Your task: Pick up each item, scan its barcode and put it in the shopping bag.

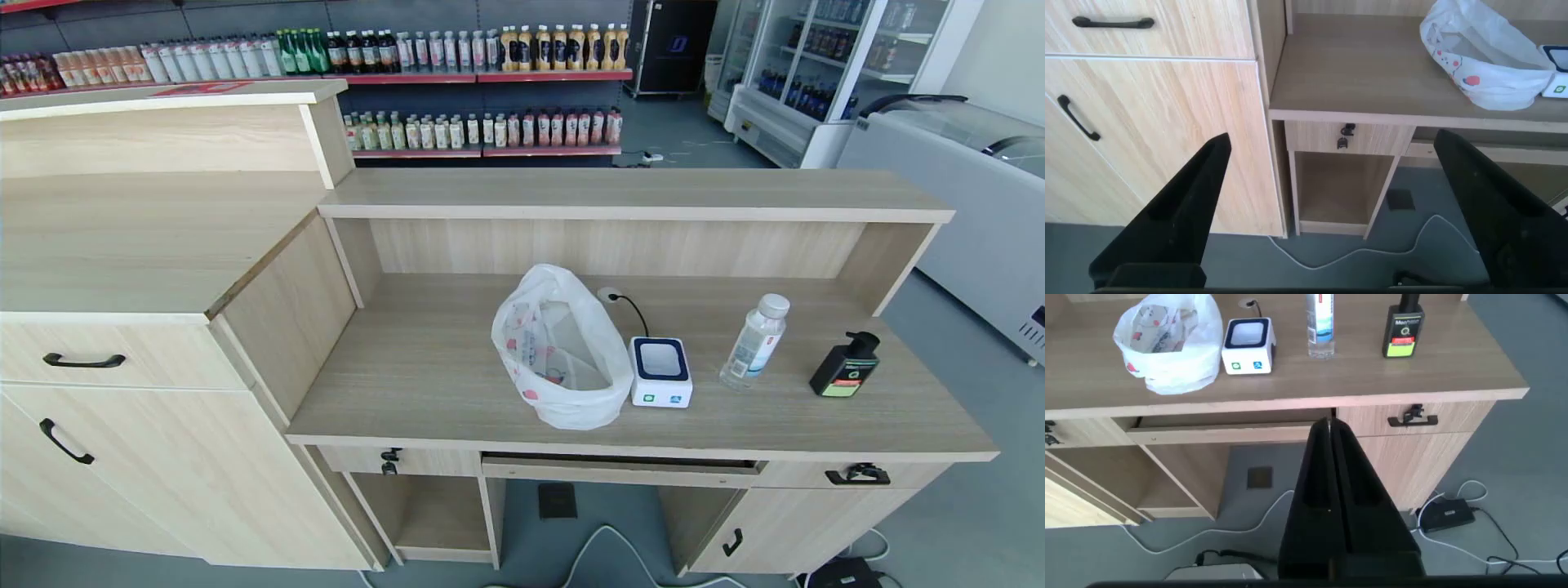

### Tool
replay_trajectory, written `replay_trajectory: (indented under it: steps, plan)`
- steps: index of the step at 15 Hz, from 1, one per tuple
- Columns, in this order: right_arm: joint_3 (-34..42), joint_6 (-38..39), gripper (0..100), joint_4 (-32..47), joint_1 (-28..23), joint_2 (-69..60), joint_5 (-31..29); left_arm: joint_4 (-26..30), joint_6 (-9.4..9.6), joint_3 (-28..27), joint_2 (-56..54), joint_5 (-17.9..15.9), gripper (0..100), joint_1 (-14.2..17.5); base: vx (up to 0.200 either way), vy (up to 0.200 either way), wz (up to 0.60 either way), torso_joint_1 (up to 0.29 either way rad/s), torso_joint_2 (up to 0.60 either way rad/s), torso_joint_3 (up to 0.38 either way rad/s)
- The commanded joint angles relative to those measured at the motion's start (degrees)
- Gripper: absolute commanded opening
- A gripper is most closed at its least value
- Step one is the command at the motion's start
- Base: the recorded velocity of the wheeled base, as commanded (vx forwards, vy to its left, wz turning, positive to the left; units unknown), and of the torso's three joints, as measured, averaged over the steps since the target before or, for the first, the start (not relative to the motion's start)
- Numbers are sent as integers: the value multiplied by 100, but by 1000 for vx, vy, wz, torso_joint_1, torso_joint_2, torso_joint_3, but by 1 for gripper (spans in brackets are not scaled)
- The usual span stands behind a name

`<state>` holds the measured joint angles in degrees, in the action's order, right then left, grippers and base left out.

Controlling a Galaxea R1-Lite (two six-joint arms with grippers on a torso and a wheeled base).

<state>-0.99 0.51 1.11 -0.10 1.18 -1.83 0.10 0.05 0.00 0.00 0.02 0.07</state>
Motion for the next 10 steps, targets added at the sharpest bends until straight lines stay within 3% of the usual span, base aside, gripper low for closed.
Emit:
replay_trajectory:
  steps: [1, 2, 3, 7, 9, 10]
  plan:
    - [-1316, 186, 0, -93, -17, 1517, 25, -1, -5, 0, 9, -2, 100, 1, 0, 0, 0, 0, 0, 0]
    - [-1729, 283, 0, -278, -17, 2202, -2, -1, -5, 0, 9, -2, 100, 1, 0, 0, 0, 0, 0, 0]
    - [-2292, 371, 0, -972, -96, 3503, -19, -1, -5, 0, 9, -2, 100, 1, 0, 0, 0, 0, 0, 0]
    - [-2775, -192, 0, -3969, -790, 6641, 262, -1, -5, 0, 9, -2, 100, 1, 0, 0, 0, 0, 0, 0]
    - [-2837, -306, 0, -4576, -878, 7291, 614, -1, -5, 0, 9, 6, 100, 1, 0, 0, 0, 0, 0, 0]
    - [-2749, -526, 100, -4629, -983, 7695, 781, -1, -5, 0, 9, -2, 100, 1, 0, 0, 0, 0, 0, 0]
